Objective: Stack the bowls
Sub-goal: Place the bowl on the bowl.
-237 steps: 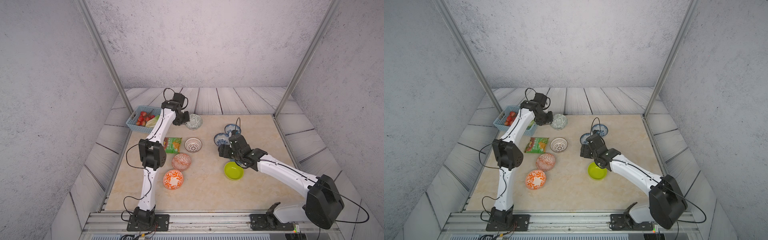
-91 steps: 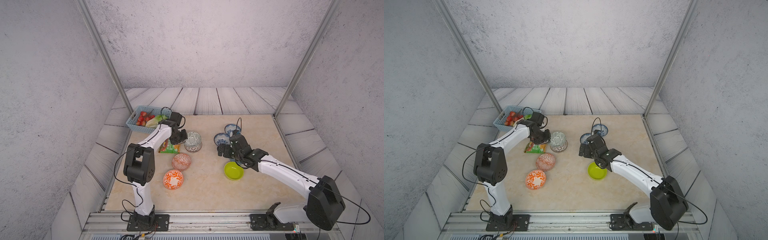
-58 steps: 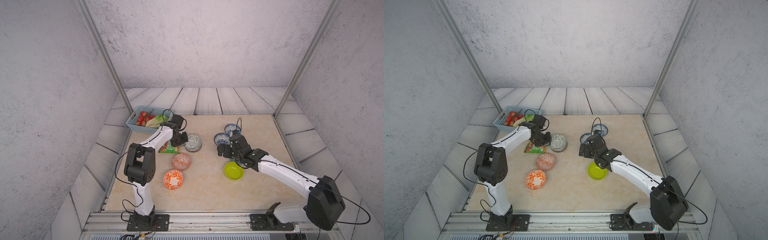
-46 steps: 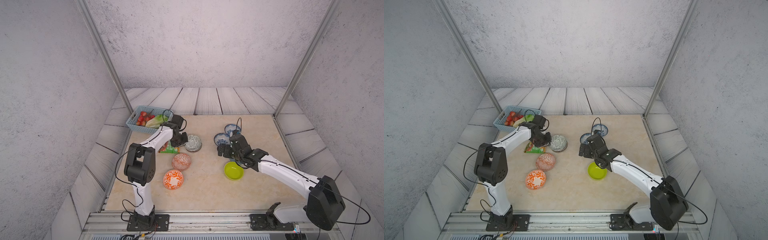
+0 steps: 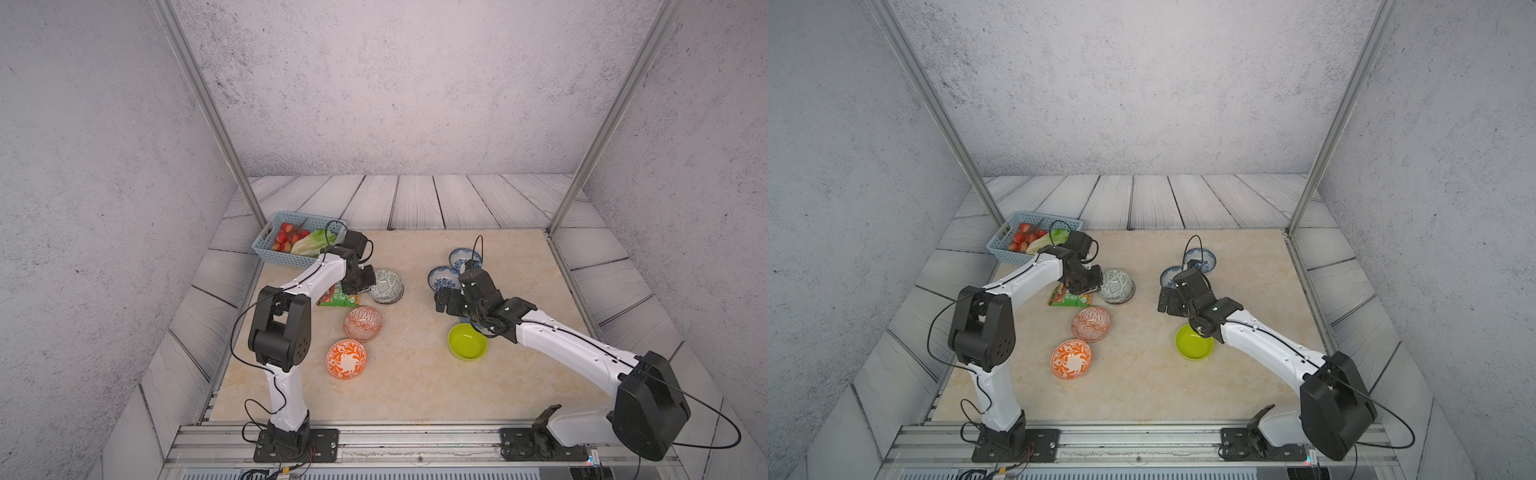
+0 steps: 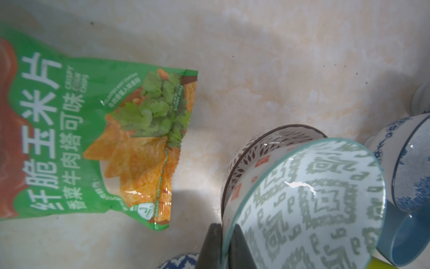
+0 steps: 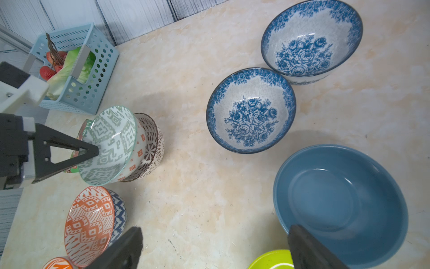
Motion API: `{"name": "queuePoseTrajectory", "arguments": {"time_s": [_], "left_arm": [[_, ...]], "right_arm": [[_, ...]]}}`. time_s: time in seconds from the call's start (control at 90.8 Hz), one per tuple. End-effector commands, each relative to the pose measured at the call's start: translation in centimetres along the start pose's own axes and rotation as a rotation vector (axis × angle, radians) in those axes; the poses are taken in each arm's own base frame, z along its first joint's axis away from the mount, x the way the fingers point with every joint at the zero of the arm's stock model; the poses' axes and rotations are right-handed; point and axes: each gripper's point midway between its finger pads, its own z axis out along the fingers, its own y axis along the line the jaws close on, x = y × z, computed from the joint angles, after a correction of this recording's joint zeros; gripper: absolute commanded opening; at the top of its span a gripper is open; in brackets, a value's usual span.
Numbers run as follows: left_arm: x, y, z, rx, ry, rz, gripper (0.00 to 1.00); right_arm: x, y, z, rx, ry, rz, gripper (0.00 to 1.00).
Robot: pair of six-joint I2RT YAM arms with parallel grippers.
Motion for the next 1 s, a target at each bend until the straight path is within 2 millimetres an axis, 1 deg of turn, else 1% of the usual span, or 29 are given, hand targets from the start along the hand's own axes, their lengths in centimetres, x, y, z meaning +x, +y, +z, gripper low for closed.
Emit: {"name": "queuePoseTrajectory", "arguments": {"time_s": [0.0,0.352,0.727,0.991], "left_arm": [[-0.6,-0.9,-0.4,0.019,-0.027,0.013,0.0],[-0.6,-1.9,-0.2,0.004,-0.034,0.043,0.0],[-0.5,-1.2,0.5,-0.045,-0.01,0.03,0.0],[-0.5,-1.1,0.8,-0.059,0.005,0.028,0.0]], "right_arm": [[0.4,0.1,0.1,-0.003,0.014,0.0,0.99],[0.5,0.2,0.2,-0.004,0.018,-0.001,0.99],[0.5,0.2,0.1,-0.006,0.017,0.0,0.98],[0.5,0.1,0.1,-0.006,0.017,0.001,0.98]]}}
